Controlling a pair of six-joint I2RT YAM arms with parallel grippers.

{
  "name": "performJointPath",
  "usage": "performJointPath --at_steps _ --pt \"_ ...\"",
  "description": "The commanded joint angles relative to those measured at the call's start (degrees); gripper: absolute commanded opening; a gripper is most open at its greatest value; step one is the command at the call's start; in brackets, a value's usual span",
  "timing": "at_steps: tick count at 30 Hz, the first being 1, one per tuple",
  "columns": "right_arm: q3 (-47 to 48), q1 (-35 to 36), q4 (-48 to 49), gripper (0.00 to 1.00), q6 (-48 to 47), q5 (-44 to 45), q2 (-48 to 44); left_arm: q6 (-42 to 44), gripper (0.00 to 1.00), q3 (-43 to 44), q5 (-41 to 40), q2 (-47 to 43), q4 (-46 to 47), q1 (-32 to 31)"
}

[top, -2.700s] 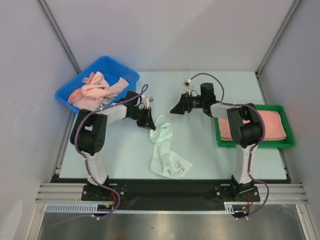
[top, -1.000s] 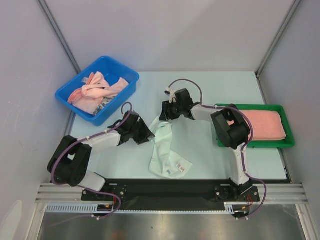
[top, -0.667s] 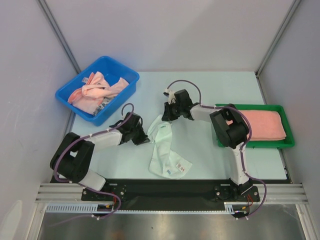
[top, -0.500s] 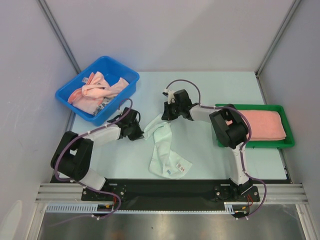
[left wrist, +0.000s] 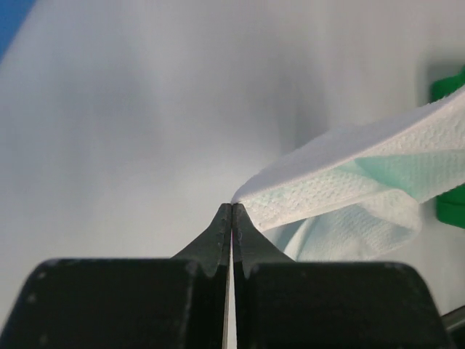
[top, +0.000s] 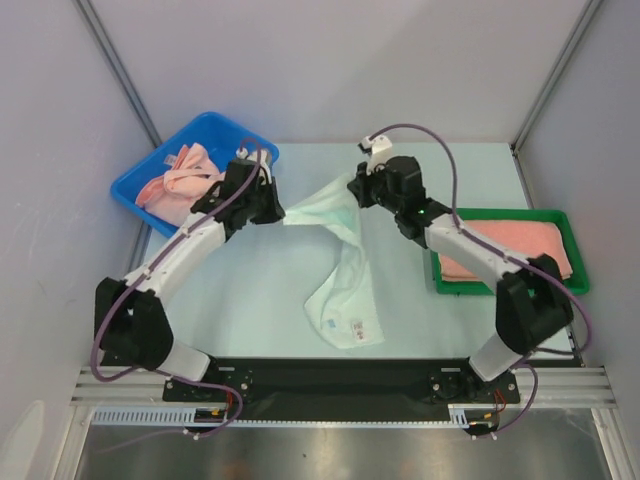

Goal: Fold and stack the towels
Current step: Flatten out the crumpled towel

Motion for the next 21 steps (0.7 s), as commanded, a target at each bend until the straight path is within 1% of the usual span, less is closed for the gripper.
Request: performJointPath --at_steps 1,3,6,7,9,10,12,13,14,16,17,21 --pt "0.2 -0.5 1.7 0.00 -3.1 5.5 -8.3 6.9 0.00 5.9 4.5 -5.7 -1.2 -0.8" --pt "1.2 -0.8 -0.1 0.00 -3.3 6.1 -10.9 9.6 0.00 8.9 5.2 -8.6 -1.2 -1.7" --pt "1.6 -0.8 -2.9 0.00 -3.4 6.5 -17.1 15.1 0.00 14.5 3.1 -12.0 -3.3 -6.1" --pt "1.8 -0.8 -3.9 0.00 -3.4 6.2 -20.5 15.8 0.00 15.9 2.4 -12.6 -3.8 -8.5" --pt "2.2 0.0 -6.2 0.00 -3.4 6.0 -23.9 15.6 0.00 18.7 2.6 -15.1 -4.6 -10.0" --pt "1.9 0.5 -9.0 0.00 -3.4 6.5 -27.9 15.3 0.00 19.2 2.9 -16.0 -5.3 -11.3" --pt "1.2 2.4 -12.0 0.00 -2.7 6.5 -32.3 15.3 0.00 19.7 2.8 -19.2 -6.0 -13.0" --pt "0.3 3.1 -12.9 0.00 -2.3 6.5 -34.4 15.6 0.00 19.8 2.6 -20.3 -7.3 -15.0" --pt "-0.2 3.7 -13.8 0.00 -1.8 6.5 -39.1 15.7 0.00 19.6 2.6 -21.7 -7.8 -16.0" --pt "-1.2 5.4 -15.3 0.00 0.2 6.3 -43.4 15.7 0.00 17.8 3.3 -25.5 -8.6 -18.5" --pt "-2.4 5.6 -15.6 0.00 0.8 5.5 -47.7 15.7 0.00 16.5 4.7 -26.6 -8.7 -19.2" --pt "-4.8 6.0 -14.7 0.00 5.5 -2.8 -56.1 13.4 0.00 15.1 8.5 -31.9 -8.7 -25.0"
